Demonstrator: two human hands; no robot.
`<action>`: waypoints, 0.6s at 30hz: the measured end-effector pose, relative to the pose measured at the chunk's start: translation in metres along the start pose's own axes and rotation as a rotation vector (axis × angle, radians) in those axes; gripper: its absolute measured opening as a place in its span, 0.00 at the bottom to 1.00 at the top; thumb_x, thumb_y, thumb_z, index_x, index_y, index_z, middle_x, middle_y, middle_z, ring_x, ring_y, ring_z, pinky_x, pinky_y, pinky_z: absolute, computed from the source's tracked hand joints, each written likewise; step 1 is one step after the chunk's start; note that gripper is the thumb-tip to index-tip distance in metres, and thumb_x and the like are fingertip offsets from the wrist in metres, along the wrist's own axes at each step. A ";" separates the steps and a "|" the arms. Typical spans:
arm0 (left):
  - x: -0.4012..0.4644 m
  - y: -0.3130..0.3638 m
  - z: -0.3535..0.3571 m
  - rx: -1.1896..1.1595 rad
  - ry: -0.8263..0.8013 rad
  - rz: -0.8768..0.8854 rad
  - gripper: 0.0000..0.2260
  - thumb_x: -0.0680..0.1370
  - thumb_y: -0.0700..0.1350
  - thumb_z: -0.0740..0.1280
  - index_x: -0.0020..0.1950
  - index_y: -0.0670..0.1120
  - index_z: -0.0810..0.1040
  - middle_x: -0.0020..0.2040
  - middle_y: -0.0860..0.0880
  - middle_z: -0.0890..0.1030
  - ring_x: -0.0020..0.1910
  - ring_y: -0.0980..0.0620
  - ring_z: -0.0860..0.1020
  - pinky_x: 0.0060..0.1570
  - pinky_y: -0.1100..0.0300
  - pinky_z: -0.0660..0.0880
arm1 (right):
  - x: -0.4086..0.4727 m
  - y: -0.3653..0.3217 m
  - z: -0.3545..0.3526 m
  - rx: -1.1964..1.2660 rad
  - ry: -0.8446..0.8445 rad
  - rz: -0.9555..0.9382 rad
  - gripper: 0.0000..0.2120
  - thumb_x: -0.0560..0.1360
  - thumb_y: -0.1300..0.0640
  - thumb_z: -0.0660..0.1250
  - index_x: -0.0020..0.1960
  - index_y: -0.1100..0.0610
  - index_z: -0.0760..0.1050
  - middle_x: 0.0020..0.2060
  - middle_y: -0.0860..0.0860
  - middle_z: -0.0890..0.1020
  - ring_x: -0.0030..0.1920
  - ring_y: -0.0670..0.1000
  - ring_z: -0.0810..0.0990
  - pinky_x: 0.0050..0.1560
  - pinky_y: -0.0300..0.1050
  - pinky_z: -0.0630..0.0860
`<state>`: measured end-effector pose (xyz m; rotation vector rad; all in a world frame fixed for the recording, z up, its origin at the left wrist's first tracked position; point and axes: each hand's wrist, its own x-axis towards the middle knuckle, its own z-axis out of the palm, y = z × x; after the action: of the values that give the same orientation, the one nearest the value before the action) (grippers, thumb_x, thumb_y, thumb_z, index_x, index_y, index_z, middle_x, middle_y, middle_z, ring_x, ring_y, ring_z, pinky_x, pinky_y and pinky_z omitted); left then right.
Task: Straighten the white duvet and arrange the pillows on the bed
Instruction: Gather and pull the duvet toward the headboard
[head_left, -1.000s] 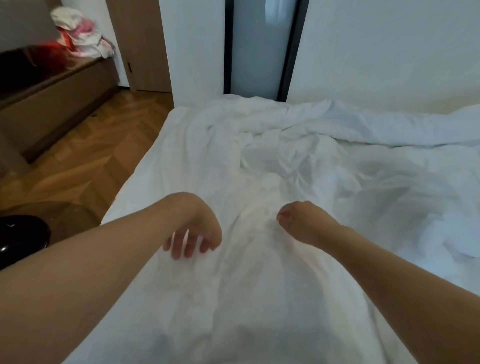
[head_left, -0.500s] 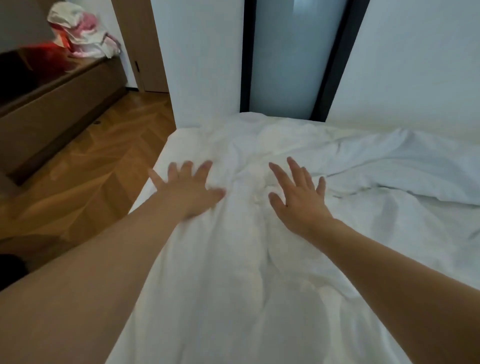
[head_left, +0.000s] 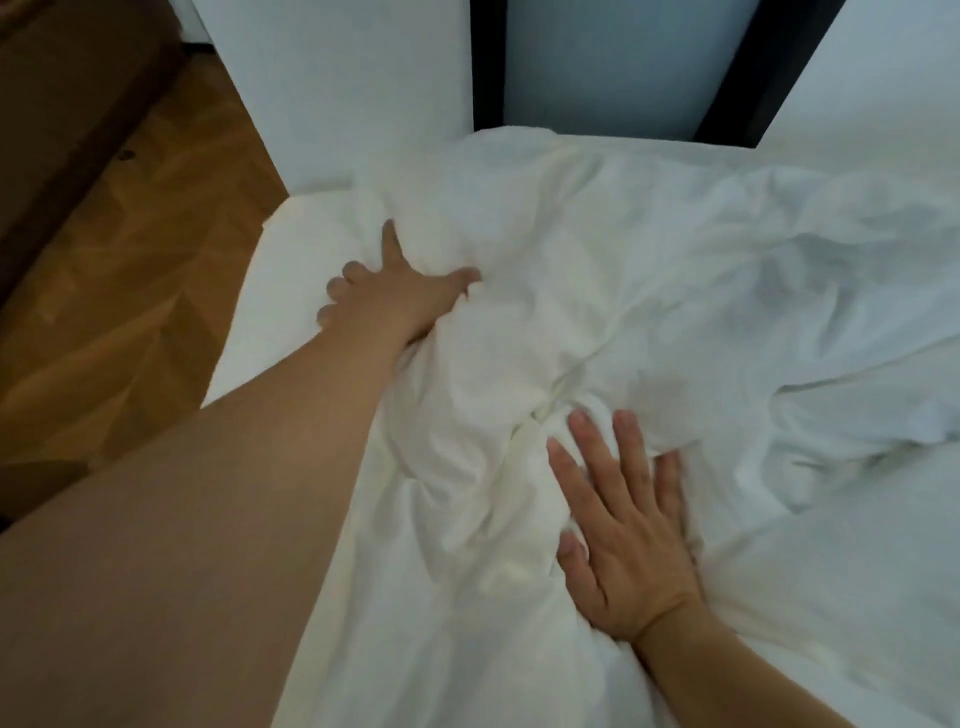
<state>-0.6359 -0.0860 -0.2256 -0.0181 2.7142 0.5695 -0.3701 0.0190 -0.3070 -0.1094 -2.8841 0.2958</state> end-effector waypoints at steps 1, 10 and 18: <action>-0.002 0.006 0.012 0.134 0.018 0.093 0.42 0.70 0.71 0.62 0.77 0.58 0.46 0.71 0.39 0.63 0.69 0.37 0.64 0.63 0.43 0.63 | -0.001 0.002 0.002 0.000 -0.003 0.000 0.36 0.73 0.45 0.51 0.79 0.46 0.44 0.78 0.50 0.51 0.78 0.59 0.49 0.69 0.70 0.52; 0.044 -0.106 -0.055 0.405 0.384 -0.035 0.31 0.74 0.61 0.60 0.72 0.50 0.56 0.62 0.34 0.70 0.59 0.31 0.70 0.60 0.37 0.68 | 0.000 0.001 0.002 -0.031 -0.073 0.031 0.37 0.72 0.45 0.51 0.79 0.46 0.43 0.78 0.46 0.44 0.78 0.56 0.44 0.71 0.66 0.44; -0.039 -0.012 0.031 0.257 0.332 0.312 0.30 0.78 0.55 0.52 0.79 0.56 0.45 0.80 0.47 0.42 0.78 0.42 0.40 0.69 0.31 0.36 | -0.002 0.001 0.004 -0.034 -0.080 0.047 0.34 0.73 0.45 0.49 0.78 0.47 0.46 0.78 0.49 0.50 0.78 0.55 0.43 0.72 0.64 0.42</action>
<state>-0.5879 -0.0874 -0.2431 0.4187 3.1207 0.3165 -0.3696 0.0187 -0.3115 -0.1754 -2.9704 0.2650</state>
